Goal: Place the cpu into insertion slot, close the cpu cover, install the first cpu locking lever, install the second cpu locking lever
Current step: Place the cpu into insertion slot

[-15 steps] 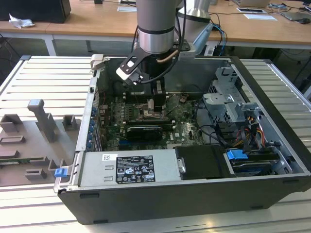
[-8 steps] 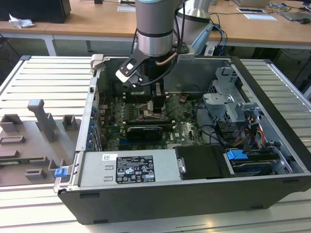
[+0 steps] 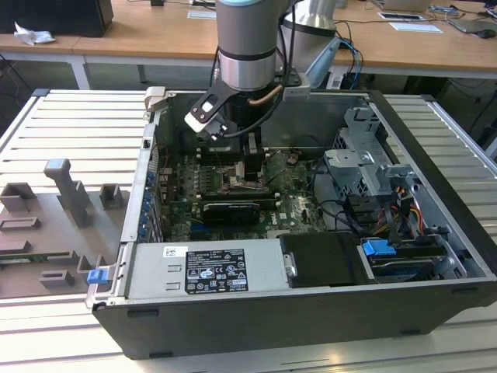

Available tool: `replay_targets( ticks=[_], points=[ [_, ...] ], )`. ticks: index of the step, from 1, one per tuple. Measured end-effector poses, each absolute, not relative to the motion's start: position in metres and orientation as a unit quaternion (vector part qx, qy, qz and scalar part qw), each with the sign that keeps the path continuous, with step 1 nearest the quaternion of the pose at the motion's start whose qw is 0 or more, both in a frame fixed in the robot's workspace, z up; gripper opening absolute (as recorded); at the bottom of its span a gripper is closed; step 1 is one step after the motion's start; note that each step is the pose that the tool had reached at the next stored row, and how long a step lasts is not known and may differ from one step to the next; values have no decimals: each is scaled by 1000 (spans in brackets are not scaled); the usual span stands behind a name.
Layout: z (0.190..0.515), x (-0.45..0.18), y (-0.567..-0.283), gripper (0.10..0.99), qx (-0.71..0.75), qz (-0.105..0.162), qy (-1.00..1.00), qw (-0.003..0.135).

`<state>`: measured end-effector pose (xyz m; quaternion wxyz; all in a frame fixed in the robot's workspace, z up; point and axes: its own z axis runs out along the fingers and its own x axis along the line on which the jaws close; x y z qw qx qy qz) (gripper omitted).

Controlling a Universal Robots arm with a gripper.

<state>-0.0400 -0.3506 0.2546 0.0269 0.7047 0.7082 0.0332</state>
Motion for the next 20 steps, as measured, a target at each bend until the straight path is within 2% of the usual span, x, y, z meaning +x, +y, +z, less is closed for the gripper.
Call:
replay_targets(
  ticks=[20],
  points=[
    [237, -41, -339, 529, 705, 33, 708, 27]
  ],
)
